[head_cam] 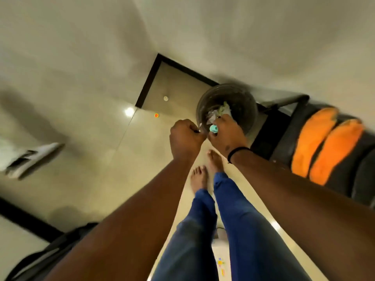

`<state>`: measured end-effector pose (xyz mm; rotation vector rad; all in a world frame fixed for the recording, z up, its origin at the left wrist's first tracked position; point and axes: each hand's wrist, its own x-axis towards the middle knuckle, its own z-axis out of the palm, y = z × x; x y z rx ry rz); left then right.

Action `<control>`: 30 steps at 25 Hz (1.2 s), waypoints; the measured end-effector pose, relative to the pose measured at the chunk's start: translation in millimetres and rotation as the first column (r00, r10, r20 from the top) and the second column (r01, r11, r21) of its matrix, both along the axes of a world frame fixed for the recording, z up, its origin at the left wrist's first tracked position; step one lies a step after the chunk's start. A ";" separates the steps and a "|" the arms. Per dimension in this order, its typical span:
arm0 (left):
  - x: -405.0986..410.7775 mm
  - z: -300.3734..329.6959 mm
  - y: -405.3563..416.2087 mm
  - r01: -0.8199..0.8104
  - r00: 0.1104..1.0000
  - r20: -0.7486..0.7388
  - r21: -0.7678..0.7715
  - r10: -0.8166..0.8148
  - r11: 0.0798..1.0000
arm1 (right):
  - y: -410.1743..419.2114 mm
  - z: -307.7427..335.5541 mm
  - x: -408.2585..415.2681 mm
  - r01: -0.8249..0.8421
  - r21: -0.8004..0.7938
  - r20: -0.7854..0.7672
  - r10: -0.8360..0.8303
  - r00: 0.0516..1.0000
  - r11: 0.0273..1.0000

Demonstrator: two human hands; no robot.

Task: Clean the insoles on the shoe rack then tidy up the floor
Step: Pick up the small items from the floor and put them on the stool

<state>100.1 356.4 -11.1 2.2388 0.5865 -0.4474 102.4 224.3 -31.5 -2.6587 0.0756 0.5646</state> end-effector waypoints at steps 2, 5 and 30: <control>0.5 31.8 -42.5 0.098 0.993 0.072 -0.023 -0.096 0.995 | -45.3 27.5 -14.8 0.136 0.016 0.048 -0.136 0.989 0.991; -11.1 67.6 -109.9 0.284 0.948 0.176 -0.084 -0.266 0.955 | -116.2 62.1 -44.0 0.284 0.001 0.129 -0.281 0.951 0.959; -464.1 94.9 -802.7 0.972 0.233 0.268 -0.085 -0.935 0.218 | -744.2 131.9 -564.8 0.988 -0.053 0.311 -0.938 0.155 0.146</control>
